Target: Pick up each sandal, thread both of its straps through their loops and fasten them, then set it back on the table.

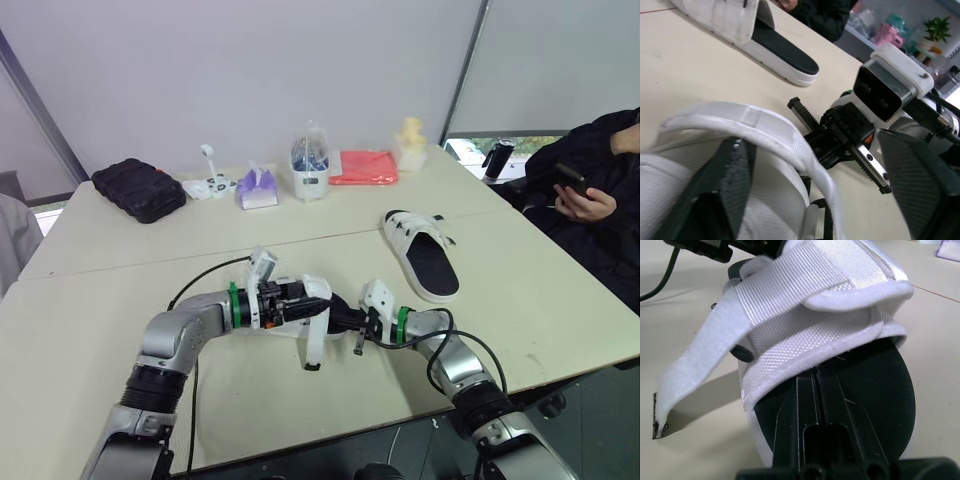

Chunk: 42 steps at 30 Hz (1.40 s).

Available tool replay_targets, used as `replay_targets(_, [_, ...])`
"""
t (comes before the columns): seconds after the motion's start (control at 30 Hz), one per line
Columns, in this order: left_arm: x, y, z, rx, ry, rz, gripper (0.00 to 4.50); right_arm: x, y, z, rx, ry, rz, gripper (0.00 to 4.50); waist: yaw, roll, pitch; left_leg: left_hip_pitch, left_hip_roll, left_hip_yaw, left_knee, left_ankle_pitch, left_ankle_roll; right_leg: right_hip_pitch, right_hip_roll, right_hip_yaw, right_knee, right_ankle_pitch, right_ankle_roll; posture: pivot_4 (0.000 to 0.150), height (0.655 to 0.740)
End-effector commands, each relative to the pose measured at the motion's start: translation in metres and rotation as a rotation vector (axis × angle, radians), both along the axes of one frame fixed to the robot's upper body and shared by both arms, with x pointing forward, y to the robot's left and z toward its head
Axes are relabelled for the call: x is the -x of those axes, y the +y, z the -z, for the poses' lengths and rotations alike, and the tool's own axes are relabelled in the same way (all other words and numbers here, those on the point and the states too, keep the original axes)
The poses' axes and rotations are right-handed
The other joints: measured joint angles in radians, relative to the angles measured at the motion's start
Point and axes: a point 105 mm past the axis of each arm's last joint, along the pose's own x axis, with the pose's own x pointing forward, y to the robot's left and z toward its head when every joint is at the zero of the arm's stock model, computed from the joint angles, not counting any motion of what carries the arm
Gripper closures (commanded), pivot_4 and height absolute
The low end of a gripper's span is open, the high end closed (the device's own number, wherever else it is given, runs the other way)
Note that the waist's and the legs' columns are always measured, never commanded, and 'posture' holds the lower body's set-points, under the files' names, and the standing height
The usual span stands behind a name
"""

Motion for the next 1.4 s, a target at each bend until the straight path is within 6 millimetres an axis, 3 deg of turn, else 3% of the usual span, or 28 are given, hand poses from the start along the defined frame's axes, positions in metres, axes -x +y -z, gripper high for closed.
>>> replay_targets(0.03, [0.012,0.011,-0.023,-0.017,-0.084,0.009,0.62,0.011,-0.004,0.039,0.092,0.125,0.01,4.5,-0.001,0.0,0.0,0.0,0.0,0.0,0.0,0.0,0.0,0.0,0.0,0.0,0.0,0.0,0.0,0.15,0.74])
replay_targets(0.3, [0.047,0.02,-0.004,-0.114,-0.019,0.097,0.62,0.011,-0.002,0.039,0.089,0.125,0.005,4.5,0.0,0.0,0.0,0.0,0.001,0.0,-0.001,0.0,0.0,0.0,0.0,0.0,-0.001,0.0,0.0,0.15,0.74])
replay_targets(0.57, [0.058,0.023,0.016,-0.193,-0.013,0.111,0.62,0.012,0.0,0.04,0.097,0.128,-0.012,4.5,0.001,0.001,0.001,-0.001,0.002,0.001,-0.001,0.0,0.0,-0.001,0.001,0.0,-0.001,-0.001,-0.002,0.15,0.74])
replay_targets(0.93, [0.053,0.014,0.031,-0.211,0.018,0.132,0.62,0.013,0.0,0.04,0.102,0.129,-0.019,4.5,0.001,0.001,0.001,-0.001,0.002,0.001,-0.002,0.0,0.0,-0.001,0.001,0.0,-0.001,-0.001,-0.002,0.15,0.74])
replay_targets(1.13, [0.035,-0.005,0.038,-0.191,0.011,0.141,0.62,0.013,0.001,0.039,0.1,0.127,-0.017,4.5,0.002,0.001,0.0,-0.001,0.003,0.001,-0.001,0.0,0.0,0.0,0.001,0.0,-0.002,-0.001,-0.002,0.15,0.74])
replay_targets(1.2, [0.03,-0.011,0.037,-0.176,0.007,0.128,1.41,0.013,0.0,0.039,0.099,0.126,-0.013,4.5,0.002,0.001,0.0,-0.001,0.003,0.001,-0.001,0.0,0.0,0.0,0.001,0.0,-0.002,-0.001,-0.002,0.15,0.74])
replay_targets(1.4, [0.03,-0.015,0.039,-0.173,0.017,0.132,4.49,0.014,-0.002,0.04,0.098,0.127,-0.002,4.5,0.003,0.001,0.0,-0.001,0.003,0.001,-0.001,0.0,0.0,-0.001,0.001,0.0,-0.002,-0.001,-0.002,0.15,0.74])
